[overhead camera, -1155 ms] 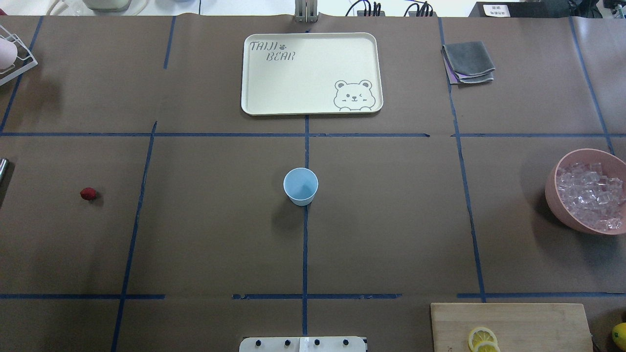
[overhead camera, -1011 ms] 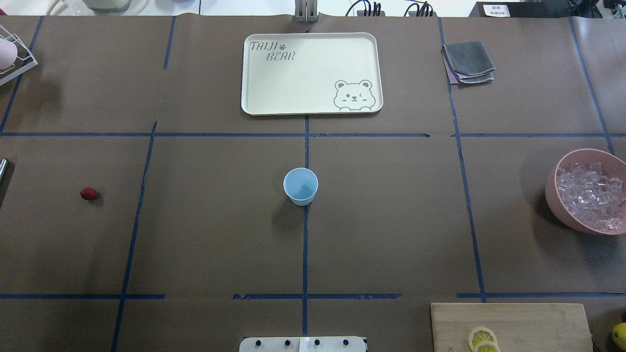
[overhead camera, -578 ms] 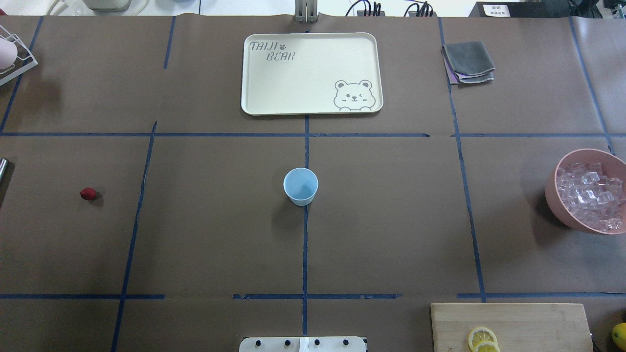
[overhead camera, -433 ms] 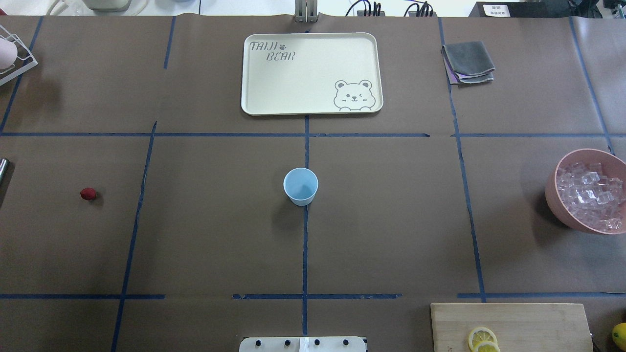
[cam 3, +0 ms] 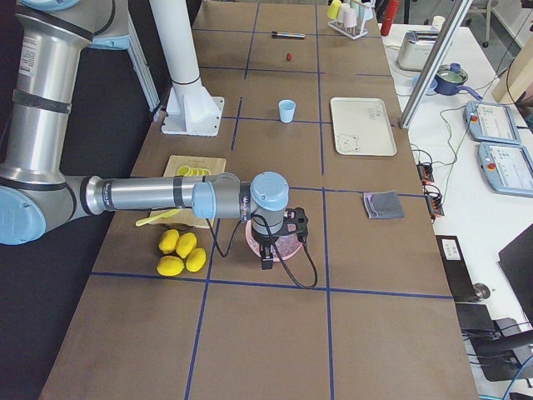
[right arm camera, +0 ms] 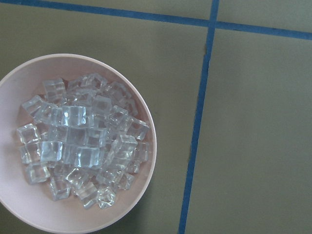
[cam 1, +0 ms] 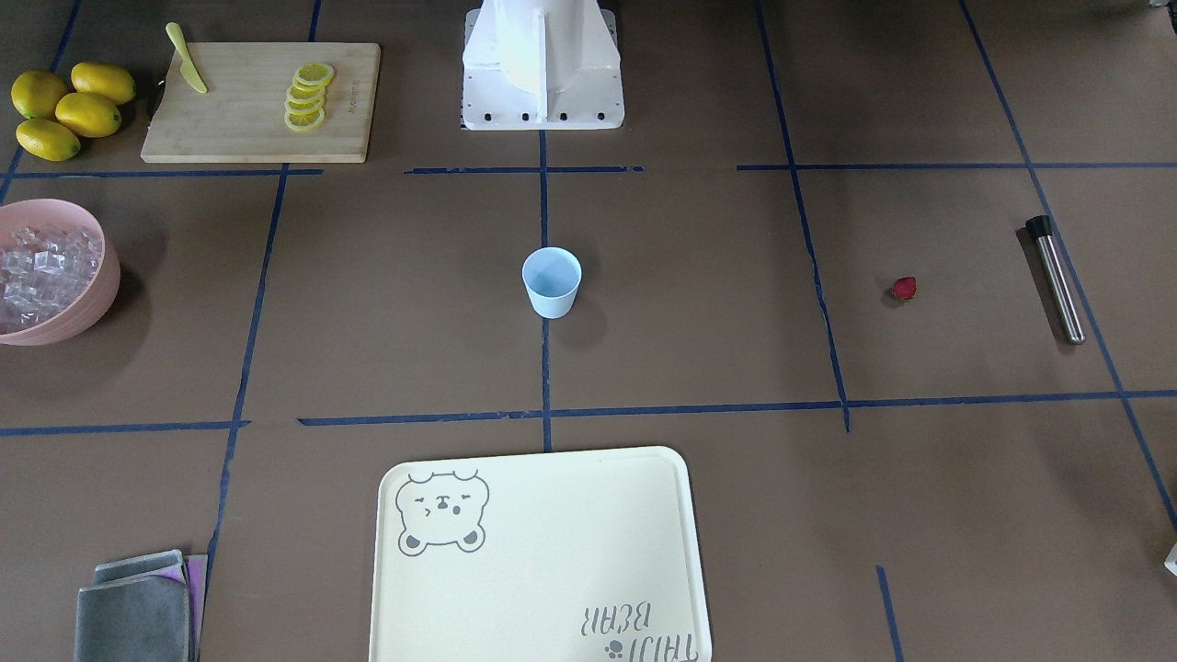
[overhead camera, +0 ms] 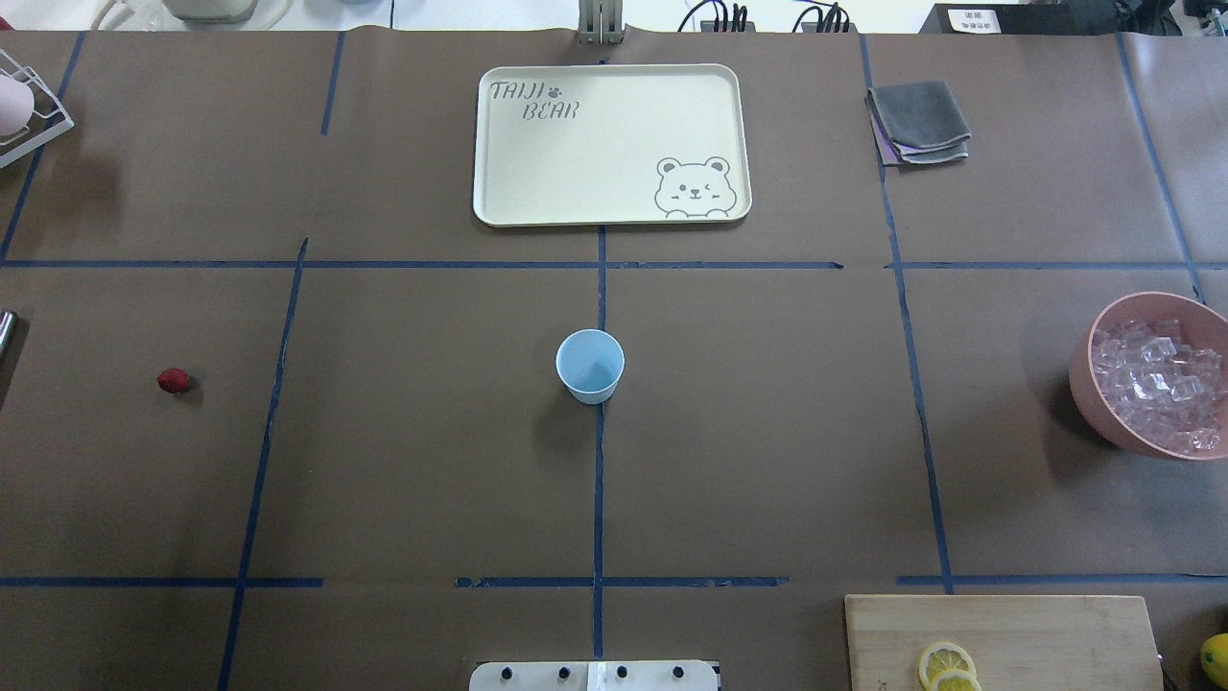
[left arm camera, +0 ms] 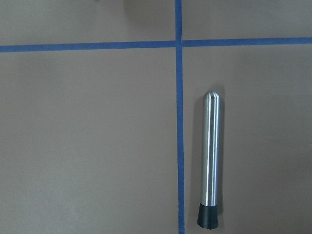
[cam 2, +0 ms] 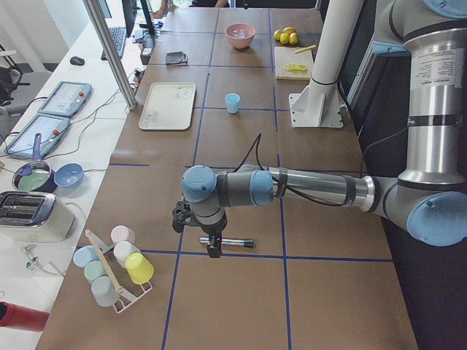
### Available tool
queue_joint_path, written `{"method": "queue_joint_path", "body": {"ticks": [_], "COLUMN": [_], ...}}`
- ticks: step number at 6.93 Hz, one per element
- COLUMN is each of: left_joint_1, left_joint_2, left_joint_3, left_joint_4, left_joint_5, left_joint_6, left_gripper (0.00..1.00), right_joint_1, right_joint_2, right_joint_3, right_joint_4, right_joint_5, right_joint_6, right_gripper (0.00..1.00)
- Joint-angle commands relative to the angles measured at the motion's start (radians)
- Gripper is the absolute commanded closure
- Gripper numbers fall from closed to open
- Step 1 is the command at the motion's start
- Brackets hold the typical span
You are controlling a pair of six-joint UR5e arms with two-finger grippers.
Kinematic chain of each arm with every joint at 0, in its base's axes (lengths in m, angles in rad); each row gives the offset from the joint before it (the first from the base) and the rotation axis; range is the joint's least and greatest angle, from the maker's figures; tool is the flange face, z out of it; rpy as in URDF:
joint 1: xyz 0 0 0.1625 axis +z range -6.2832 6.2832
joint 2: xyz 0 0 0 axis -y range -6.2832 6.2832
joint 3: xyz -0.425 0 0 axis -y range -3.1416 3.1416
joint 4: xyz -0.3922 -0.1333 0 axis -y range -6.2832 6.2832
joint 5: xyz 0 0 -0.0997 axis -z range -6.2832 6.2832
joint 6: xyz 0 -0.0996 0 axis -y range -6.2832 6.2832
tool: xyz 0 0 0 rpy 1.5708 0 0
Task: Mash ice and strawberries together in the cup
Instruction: 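Move the right gripper down over the pink bowl of ice cubes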
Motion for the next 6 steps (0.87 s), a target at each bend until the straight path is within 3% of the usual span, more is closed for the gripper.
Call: {"method": "queue_joint_path", "body": {"ticks": [1,2,3,6], "left_joint_1": [0.001,0.001,-0.001,-0.001], "left_joint_2": [-0.005,-0.004,-0.007,-0.010], "left_joint_3": [0.003,-0.006,-0.008,-0.008], "left_joint_4": [-0.011,-0.011,-0.011,-0.011], "left_joint_5": [-0.006,-0.005,-0.003,-0.003], "left_joint_6": [-0.002,-0.002,-0.002,-0.002], "left_gripper": [0.00,0.00,0.00,0.00], "right_joint_1": [-0.072,-0.127,-0.164,-0.250], "right_joint_2": [0.000,0.000,0.002,0.066], "right_joint_3": [0.003,-0.005,-0.014,-0.040], "right_joint_4": [0.111,0.198,0.222,0.230], "right_joint_5": [0.002,-0.004,-0.008,-0.074], "right_joint_6": [0.099,0.183,0.230,0.293], "right_gripper": [0.01,0.02,0.06,0.02]}}
